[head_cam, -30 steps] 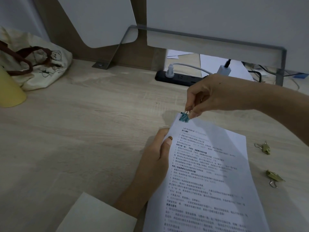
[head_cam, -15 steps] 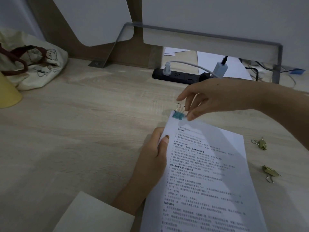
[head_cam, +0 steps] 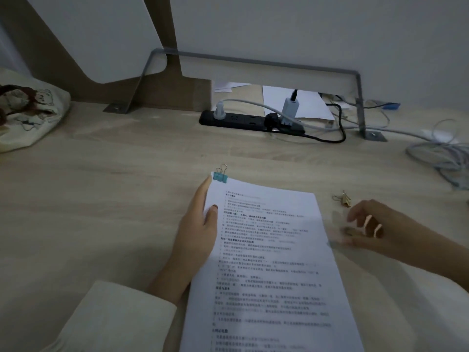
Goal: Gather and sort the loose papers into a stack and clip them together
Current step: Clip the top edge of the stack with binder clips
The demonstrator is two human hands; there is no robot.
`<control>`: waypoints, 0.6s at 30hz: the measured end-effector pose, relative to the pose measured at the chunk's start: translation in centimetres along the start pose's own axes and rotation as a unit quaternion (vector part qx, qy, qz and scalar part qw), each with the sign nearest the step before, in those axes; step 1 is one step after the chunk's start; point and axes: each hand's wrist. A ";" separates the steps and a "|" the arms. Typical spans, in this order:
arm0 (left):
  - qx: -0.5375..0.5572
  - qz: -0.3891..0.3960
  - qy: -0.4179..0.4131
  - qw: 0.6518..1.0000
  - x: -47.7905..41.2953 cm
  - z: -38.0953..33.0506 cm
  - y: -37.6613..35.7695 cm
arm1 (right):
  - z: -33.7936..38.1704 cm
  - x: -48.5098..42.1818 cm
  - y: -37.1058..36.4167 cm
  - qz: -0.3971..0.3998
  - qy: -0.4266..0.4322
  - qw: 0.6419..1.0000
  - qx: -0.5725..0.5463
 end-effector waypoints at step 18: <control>0.026 0.050 0.048 0.997 0.9 -1.4 -0.3 | 11.4 -3.5 -4.9 0.016 0.052 0.925 -0.376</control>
Point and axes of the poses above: each hand's wrist, its own x-axis away from the middle knuckle, its own y-axis out of the back of the hand, z = x × y, and after that the axes turned 7 degrees about -z, right-handed
